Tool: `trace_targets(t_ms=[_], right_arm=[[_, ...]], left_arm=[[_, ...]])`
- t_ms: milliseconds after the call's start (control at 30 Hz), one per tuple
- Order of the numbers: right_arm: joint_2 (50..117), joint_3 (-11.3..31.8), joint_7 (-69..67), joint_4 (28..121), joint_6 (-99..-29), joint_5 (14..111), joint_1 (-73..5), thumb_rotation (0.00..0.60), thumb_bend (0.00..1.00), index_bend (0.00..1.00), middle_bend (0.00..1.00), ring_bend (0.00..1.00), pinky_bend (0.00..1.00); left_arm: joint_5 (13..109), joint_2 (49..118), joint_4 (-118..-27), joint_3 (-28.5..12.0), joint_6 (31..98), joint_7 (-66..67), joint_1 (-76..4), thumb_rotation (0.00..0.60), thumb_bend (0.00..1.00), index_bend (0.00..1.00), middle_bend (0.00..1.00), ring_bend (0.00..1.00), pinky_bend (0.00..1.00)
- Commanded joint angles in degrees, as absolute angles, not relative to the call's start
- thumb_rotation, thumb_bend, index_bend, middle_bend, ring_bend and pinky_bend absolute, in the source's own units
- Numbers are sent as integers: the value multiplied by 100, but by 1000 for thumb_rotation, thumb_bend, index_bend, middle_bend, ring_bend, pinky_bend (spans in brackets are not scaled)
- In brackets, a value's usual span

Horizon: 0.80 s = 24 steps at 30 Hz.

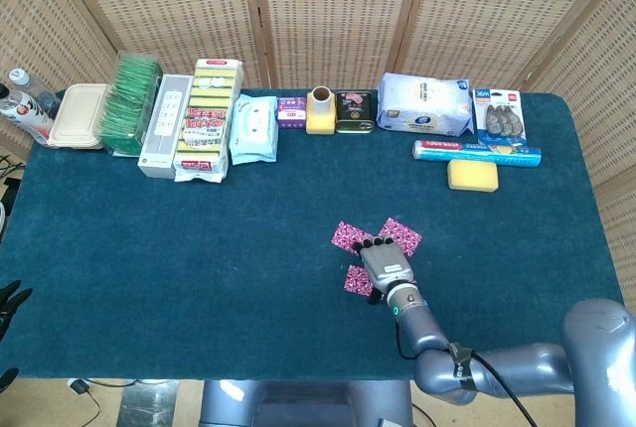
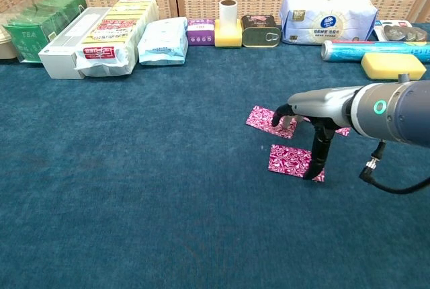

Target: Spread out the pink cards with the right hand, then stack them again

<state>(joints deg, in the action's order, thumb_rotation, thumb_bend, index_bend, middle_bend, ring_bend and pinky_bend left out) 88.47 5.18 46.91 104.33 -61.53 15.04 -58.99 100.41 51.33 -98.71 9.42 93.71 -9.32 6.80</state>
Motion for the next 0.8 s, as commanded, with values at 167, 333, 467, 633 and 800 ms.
trace_targets(t_ms=[167,333,467,633,800], right_arm=[[8813,598,4706,10738,-6340,1604,-5959,600,0,139,168,127,62],[8729,520,4609,10962,-6778,2199,-5814,600,0,167,116,85,60],[8718,348,4488,11090,-7203,2669,-5563,600,0,206,49,6,28],[8845,98,4470,11157,-7795,3133,-5207,600,0,234,24,0,9],[9017,-15,4530,11104,-8001,3269,-5004,600,0,239,9,0,7]], left_arm=[[10055,5134,-9853,943,9393,-955,686,600,117,0,0,0,11],[10049,5133,-9849,939,9402,-971,688,600,116,0,0,0,11],[10051,5135,-9853,941,9392,-957,685,600,117,0,0,0,11],[10055,5134,-9870,947,9377,-933,683,600,117,0,0,0,11],[10069,5142,-9876,953,9374,-901,686,600,117,0,0,0,11]])
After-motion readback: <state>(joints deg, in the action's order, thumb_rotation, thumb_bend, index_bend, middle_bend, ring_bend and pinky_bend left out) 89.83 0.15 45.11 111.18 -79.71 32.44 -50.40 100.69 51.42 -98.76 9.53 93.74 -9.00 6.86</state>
